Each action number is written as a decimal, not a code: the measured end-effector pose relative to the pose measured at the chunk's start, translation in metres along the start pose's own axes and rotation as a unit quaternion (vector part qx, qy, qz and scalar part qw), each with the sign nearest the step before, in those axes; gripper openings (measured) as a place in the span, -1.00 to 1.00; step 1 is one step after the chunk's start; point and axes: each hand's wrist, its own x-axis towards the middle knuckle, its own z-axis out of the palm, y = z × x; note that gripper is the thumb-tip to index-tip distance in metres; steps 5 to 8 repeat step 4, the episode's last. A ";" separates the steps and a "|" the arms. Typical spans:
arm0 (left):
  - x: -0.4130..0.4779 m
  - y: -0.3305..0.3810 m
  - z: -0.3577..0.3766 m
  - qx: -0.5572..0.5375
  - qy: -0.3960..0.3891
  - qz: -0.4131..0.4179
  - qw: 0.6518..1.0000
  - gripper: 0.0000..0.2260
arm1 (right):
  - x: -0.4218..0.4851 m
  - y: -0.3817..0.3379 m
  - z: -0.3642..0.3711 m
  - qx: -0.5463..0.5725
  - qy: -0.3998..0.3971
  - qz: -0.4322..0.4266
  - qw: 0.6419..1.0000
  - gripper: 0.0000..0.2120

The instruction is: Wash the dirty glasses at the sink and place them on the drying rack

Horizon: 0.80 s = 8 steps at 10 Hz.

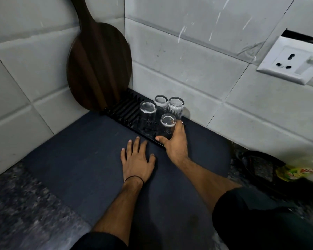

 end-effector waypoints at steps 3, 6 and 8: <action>-0.002 0.010 -0.021 -0.018 -0.050 -0.022 0.998 -0.46 | -0.001 0.002 -0.031 -0.070 -0.085 0.024 0.994 -0.27; -0.013 0.023 -0.021 -0.021 -0.023 -0.021 0.999 -0.52 | -0.011 0.007 -0.049 -0.059 -0.102 0.034 0.992 -0.25; -0.013 0.023 -0.021 -0.021 -0.023 -0.021 0.999 -0.52 | -0.011 0.007 -0.049 -0.059 -0.102 0.034 0.992 -0.25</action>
